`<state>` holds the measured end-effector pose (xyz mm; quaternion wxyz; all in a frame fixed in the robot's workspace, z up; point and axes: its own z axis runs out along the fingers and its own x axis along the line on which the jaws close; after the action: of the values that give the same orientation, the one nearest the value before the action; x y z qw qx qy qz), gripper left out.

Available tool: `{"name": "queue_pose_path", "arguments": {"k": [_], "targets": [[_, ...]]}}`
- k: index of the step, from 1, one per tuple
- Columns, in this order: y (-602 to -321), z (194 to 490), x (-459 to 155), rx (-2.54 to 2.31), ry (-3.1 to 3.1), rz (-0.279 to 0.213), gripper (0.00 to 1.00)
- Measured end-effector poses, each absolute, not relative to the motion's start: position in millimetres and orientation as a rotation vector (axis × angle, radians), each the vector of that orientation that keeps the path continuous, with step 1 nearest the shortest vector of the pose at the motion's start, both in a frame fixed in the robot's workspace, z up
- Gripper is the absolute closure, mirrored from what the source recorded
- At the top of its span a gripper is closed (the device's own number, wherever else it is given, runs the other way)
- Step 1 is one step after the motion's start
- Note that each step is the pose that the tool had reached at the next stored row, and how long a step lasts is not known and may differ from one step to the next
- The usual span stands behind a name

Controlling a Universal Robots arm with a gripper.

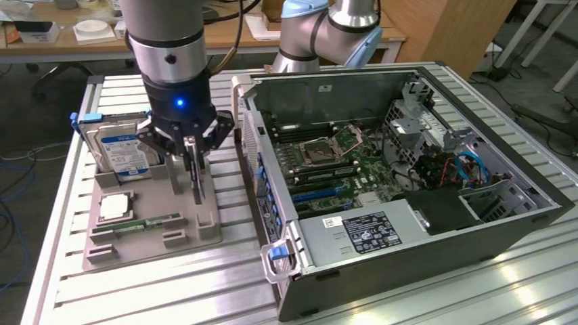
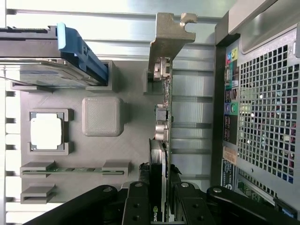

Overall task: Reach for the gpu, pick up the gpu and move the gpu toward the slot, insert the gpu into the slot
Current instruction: 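Pick up the gpu and move the gpu toward the slot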

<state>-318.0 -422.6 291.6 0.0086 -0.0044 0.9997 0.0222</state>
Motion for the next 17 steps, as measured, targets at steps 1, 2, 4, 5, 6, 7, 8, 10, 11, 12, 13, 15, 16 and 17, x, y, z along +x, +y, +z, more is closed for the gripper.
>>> {"name": "queue_pose_path", "arguments": {"k": [1, 2, 4, 5, 6, 7, 8, 10, 11, 12, 13, 15, 16, 17], "targets": [[-422.6, 292.0, -318.1, -0.014, 3.124, 0.069, 0.74], [-422.6, 292.4, -318.0, -0.014, 3.124, 0.069, 0.74], [-422.6, 293.1, -318.0, -0.014, 3.124, 0.069, 0.74], [-422.6, 293.3, -318.0, -0.014, 3.124, 0.069, 0.74], [-422.7, 293.5, -318.0, -0.014, 3.124, 0.069, 0.74], [-422.6, 293.7, -318.1, -0.014, 3.124, 0.069, 0.74], [-422.6, 293.8, -318.0, -0.014, 3.124, 0.069, 0.74], [-422.6, 294.0, -318.0, -0.014, 3.124, 0.069, 0.74], [-422.6, 294.1, -318.1, -0.014, 3.124, 0.069, 0.74], [-422.6, 294.2, -318.0, -0.014, 3.124, 0.069, 0.74], [-422.6, 294.3, -318.1, -0.014, 3.124, 0.069, 0.74], [-422.6, 294.5, -318.0, -0.014, 3.124, 0.069, 0.74], [-422.7, 294.7, -318.0, -0.014, 3.124, 0.069, 0.74], [-422.7, 294.9, -318.0, -0.014, 3.124, 0.069, 0.74]]}}
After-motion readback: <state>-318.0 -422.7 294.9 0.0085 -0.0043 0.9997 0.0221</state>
